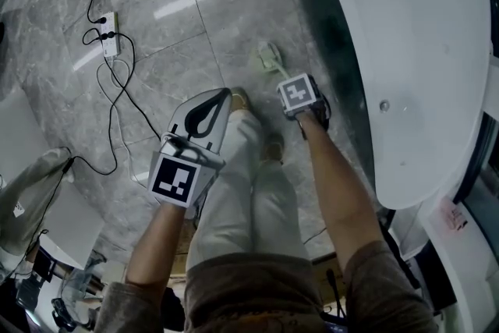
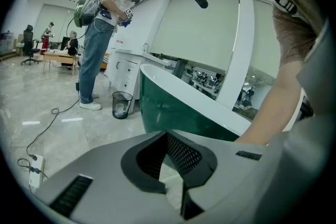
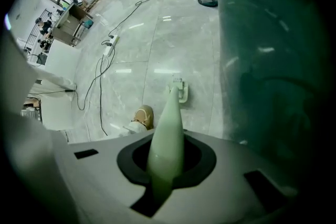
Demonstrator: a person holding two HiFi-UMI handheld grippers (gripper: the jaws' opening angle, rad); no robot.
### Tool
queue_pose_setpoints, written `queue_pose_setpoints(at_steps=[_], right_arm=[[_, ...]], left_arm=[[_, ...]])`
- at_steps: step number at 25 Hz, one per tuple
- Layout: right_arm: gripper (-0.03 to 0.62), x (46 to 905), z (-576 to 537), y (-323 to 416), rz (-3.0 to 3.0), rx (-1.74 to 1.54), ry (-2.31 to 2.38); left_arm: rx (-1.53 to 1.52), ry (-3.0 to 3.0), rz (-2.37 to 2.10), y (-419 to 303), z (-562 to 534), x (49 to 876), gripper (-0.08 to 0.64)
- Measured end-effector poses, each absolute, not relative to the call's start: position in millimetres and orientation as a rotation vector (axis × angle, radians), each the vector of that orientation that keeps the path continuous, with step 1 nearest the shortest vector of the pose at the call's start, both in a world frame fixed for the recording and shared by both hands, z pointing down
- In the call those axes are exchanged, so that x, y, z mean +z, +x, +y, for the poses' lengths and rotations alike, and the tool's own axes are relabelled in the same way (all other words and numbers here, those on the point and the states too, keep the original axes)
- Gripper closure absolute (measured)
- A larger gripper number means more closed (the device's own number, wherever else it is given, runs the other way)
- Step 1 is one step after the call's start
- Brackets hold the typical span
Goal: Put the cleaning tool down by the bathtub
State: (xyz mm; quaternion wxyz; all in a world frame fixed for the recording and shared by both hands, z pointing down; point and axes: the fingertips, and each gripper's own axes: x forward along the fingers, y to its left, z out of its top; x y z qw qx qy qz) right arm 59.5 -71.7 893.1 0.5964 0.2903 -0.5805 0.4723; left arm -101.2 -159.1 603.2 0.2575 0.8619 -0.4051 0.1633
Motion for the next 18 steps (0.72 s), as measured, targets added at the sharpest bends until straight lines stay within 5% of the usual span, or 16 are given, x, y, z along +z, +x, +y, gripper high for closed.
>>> queue_pose_setpoints(at_steps=[18], right_arm=[[0.555, 919, -64, 58, -1.264, 1.079, 0.603]], left_arm=[[0.451, 2.304, -1.085, -112, -160, 617, 0.56]])
